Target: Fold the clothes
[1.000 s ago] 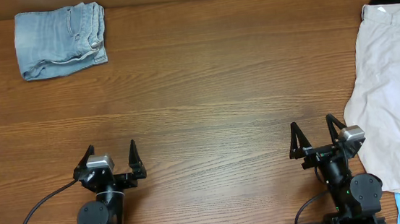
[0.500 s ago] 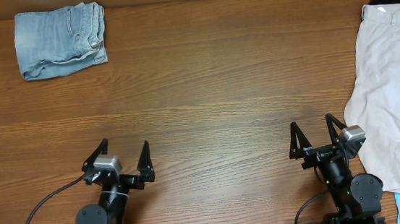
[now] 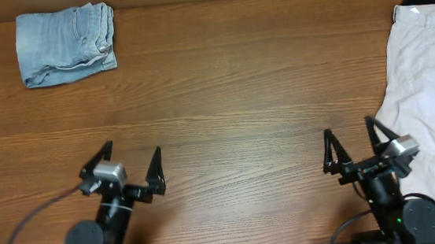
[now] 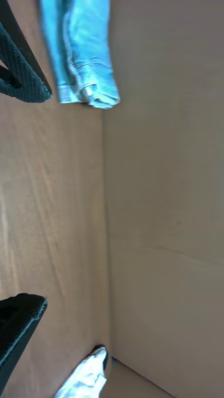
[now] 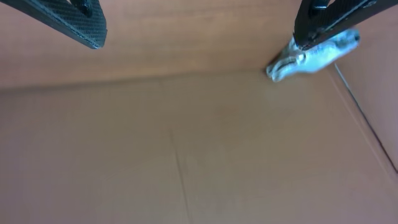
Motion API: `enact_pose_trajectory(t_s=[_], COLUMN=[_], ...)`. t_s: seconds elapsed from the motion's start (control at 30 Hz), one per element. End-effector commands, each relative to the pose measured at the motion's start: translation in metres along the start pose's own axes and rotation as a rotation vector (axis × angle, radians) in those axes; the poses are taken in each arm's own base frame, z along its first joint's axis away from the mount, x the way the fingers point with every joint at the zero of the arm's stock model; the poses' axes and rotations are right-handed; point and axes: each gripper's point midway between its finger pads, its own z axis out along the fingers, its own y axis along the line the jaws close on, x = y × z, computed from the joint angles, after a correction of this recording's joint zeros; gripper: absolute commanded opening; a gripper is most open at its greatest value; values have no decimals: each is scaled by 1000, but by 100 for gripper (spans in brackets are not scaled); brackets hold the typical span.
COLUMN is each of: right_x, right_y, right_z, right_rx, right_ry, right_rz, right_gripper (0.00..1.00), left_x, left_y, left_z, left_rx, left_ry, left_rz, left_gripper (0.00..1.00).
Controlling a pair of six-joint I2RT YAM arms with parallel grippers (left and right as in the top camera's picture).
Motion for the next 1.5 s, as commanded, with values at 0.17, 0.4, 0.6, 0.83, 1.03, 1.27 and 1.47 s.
enact_pose_trajectory(t_s=[0.17,0.4,0.6,0.83,1.03,1.27,1.47], right_x=[-94,-138,-150,-133,-110,-71,-10], right_y=[21,22,11,-42,-164,-328,-404], right_z=[25,74,120,159,144,62,-3], right_rx=[22,86,132,305,608,1015,1161], right_ry=[85,331,543,638,684,679,703], right_rz=[24,40,61,67,233,544,844], right_gripper=[100,100,100,100,100,100,100], left_x=[-99,-145,-162,-146,-135,-122,-80], left_y=[-19,-34,-32,-34,-30,-22,-18], left_z=[63,128,162,180,191,206,228], left_rx=[119,245,266,297,291,249,245], left_ry=[104,338,413,458,475,498,601], left_rz=[25,-18,-22,-124,-130,-192,-259], left_gripper=[100,100,100,100,100,100,100])
